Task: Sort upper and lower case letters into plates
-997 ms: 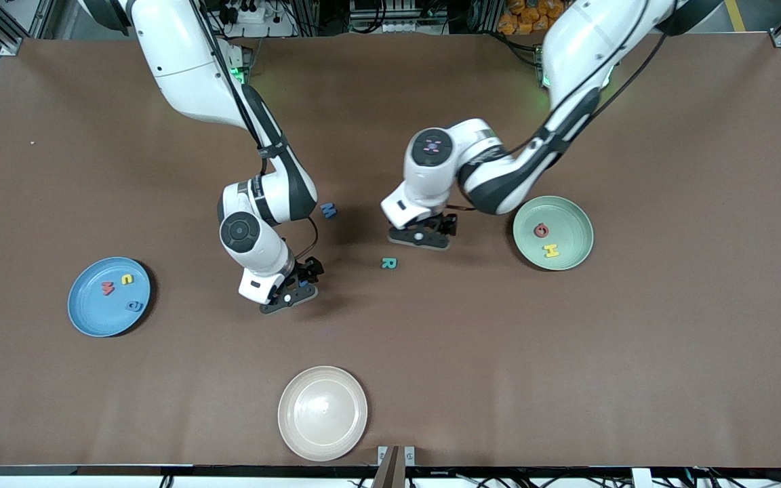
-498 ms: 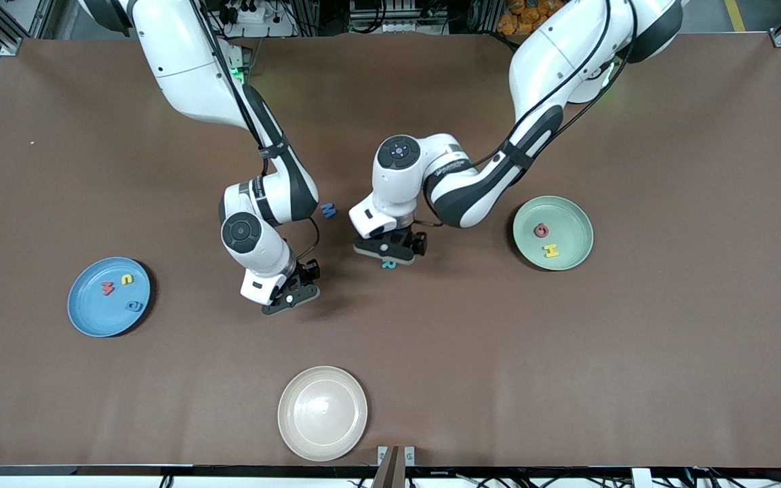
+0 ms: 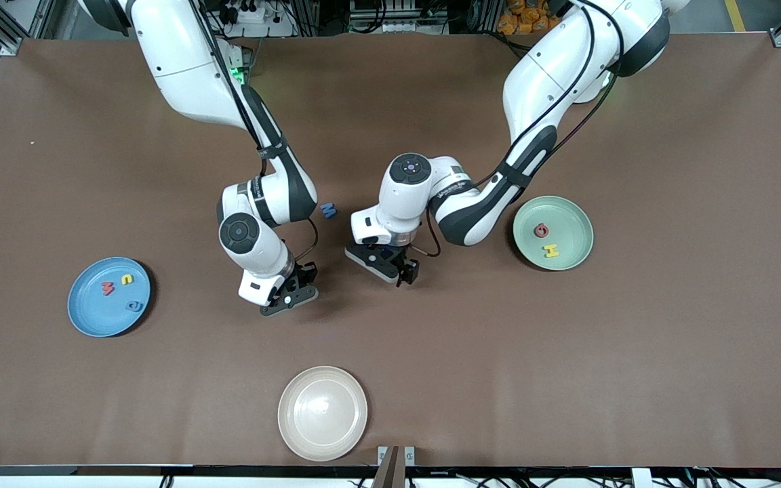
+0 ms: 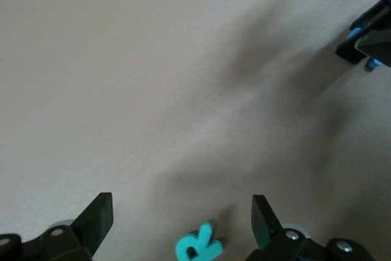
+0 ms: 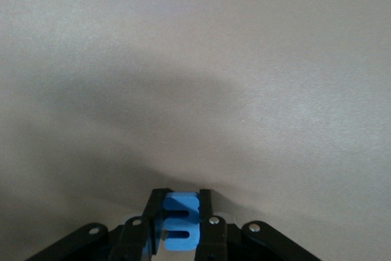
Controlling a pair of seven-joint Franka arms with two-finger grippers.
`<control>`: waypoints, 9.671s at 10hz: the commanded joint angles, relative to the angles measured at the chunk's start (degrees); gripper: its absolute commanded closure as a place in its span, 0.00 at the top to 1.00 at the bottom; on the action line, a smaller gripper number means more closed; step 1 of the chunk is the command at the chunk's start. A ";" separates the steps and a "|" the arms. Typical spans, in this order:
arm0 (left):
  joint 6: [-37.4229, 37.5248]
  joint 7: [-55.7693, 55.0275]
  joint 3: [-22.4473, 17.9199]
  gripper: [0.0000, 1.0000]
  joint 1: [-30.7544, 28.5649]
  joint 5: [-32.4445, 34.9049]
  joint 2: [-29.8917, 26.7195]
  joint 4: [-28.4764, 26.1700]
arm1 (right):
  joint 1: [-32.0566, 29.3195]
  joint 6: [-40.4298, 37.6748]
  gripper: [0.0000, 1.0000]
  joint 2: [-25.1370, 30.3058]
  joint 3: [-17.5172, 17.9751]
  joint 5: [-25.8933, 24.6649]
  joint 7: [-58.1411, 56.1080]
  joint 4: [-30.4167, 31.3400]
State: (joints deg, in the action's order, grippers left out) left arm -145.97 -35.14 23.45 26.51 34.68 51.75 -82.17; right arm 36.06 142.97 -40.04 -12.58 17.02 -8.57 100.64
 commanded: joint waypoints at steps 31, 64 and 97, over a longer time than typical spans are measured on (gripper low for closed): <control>10.95 -34.47 -10.17 0.27 7.96 -11.21 -0.41 2.19 | -13.47 -22.38 1.00 13.05 -22.48 3.37 -17.01 -0.10; 12.03 -74.71 1.43 0.98 10.92 -13.06 -1.30 3.59 | -33.78 -47.94 1.00 42.24 9.95 -15.44 11.56 -4.83; -2.22 27.85 -9.65 0.98 24.29 -10.42 5.20 6.15 | -35.09 -62.20 1.00 36.26 9.42 -15.44 1.45 -17.41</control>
State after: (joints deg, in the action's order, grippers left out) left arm -147.31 -5.84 14.04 50.09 22.91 57.39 -74.90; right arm 2.07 81.45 -3.60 -3.62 1.24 -6.32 83.64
